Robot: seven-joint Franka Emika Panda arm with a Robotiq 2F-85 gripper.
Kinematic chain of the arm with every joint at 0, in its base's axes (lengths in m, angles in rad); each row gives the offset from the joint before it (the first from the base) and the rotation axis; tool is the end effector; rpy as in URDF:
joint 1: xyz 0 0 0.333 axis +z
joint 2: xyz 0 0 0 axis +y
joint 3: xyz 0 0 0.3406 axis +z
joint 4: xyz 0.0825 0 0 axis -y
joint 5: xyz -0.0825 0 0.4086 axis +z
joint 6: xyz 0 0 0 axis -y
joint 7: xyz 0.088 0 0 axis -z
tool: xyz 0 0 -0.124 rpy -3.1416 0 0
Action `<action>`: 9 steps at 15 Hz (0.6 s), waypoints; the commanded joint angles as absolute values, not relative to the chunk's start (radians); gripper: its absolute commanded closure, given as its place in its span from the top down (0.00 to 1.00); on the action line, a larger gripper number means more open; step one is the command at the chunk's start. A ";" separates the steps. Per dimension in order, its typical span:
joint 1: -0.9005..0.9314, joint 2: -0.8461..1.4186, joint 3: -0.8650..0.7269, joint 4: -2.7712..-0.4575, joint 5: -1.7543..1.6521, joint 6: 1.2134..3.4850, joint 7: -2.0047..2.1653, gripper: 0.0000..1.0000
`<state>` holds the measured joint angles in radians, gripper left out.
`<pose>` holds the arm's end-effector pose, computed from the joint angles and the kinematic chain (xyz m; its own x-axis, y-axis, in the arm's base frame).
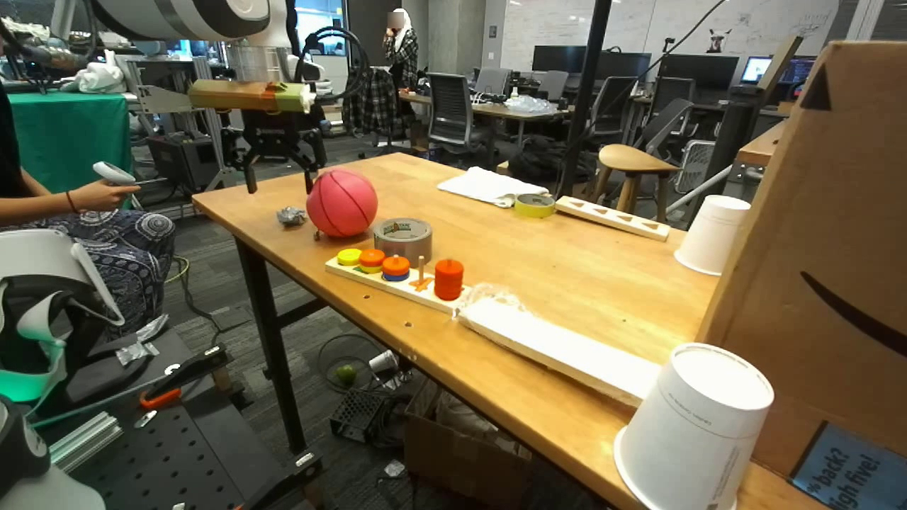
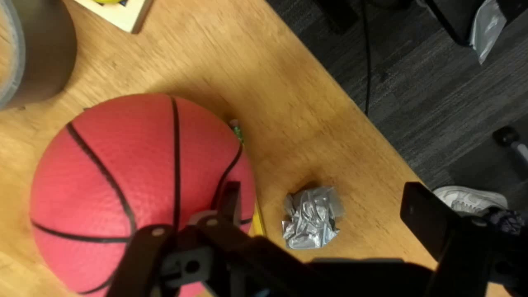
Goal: Push the ball on the table to the right.
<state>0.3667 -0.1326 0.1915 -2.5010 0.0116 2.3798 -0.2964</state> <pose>0.3995 0.2486 0.3226 0.6639 0.7478 0.0038 0.7476 -0.6639 0.0190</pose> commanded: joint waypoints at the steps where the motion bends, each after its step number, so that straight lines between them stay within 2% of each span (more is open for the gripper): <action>1: 0.326 -0.119 0.212 -2.446 -0.046 2.318 -0.301 1.00; 9: 0.294 -0.044 0.187 -2.374 0.026 2.327 -0.422 1.00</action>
<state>0.3189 -0.1056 0.1914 -2.4295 -0.0155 2.3427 -0.3557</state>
